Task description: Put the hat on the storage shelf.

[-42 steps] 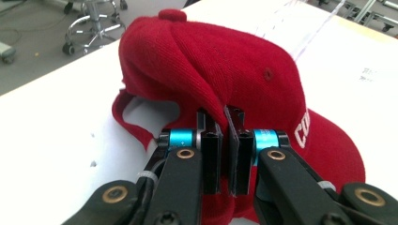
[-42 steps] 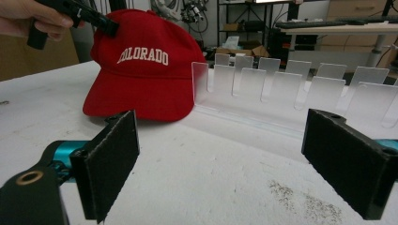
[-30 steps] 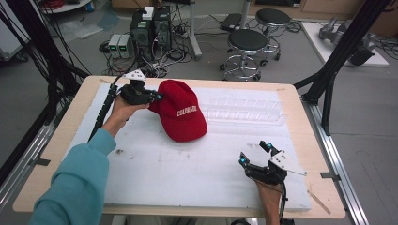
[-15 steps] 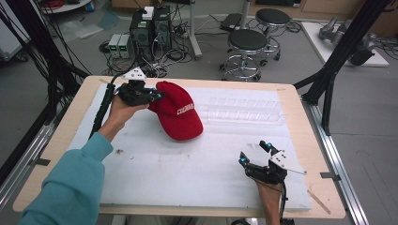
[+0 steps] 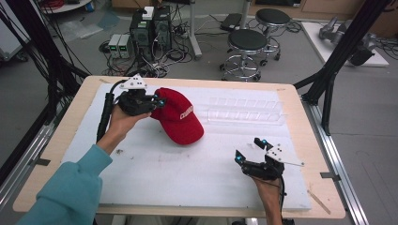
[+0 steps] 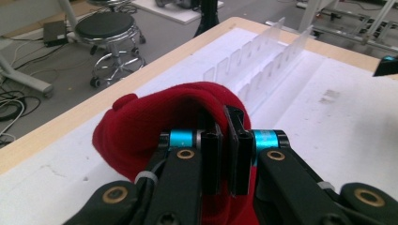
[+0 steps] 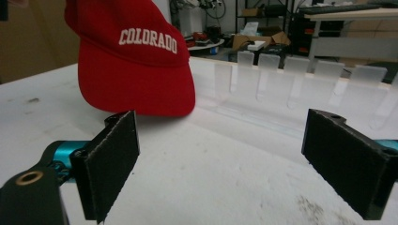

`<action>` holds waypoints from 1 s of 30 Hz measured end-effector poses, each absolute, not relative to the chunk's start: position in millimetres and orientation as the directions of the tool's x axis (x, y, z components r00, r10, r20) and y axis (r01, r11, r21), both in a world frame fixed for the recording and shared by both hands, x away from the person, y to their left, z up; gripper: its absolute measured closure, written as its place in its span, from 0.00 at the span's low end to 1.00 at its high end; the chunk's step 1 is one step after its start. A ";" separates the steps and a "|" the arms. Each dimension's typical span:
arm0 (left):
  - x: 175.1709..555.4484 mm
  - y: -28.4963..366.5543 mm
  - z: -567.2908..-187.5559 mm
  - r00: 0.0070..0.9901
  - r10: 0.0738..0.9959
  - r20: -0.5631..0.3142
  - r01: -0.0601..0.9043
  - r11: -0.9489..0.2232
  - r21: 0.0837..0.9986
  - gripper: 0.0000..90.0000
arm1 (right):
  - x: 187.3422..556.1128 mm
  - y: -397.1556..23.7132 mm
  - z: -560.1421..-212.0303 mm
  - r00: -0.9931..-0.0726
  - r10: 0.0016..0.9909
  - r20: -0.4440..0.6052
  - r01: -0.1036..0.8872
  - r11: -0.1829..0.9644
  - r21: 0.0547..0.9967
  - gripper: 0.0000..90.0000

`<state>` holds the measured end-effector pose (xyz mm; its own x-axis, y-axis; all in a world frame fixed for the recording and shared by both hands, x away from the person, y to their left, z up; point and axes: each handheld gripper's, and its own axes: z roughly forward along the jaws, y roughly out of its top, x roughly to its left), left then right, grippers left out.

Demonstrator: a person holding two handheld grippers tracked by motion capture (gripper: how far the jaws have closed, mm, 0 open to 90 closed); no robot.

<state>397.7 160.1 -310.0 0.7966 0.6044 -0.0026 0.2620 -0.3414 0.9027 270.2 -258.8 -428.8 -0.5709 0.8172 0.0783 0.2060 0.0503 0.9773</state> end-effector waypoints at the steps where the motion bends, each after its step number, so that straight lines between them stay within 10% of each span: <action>1: 392.8 158.9 -308.2 0.803 0.596 -0.006 0.255 -0.335 0.907 0.95 | 270.5 -257.2 -424.8 -0.582 0.810 0.074 0.194 0.050 0.980 0.12; 30: 333.0 137.9 -304.7 0.903 0.429 -0.016 0.169 -0.320 0.932 0.96 | 309.0 -181.4 -349.8 -0.792 0.608 0.063 0.204 0.166 0.965 0.12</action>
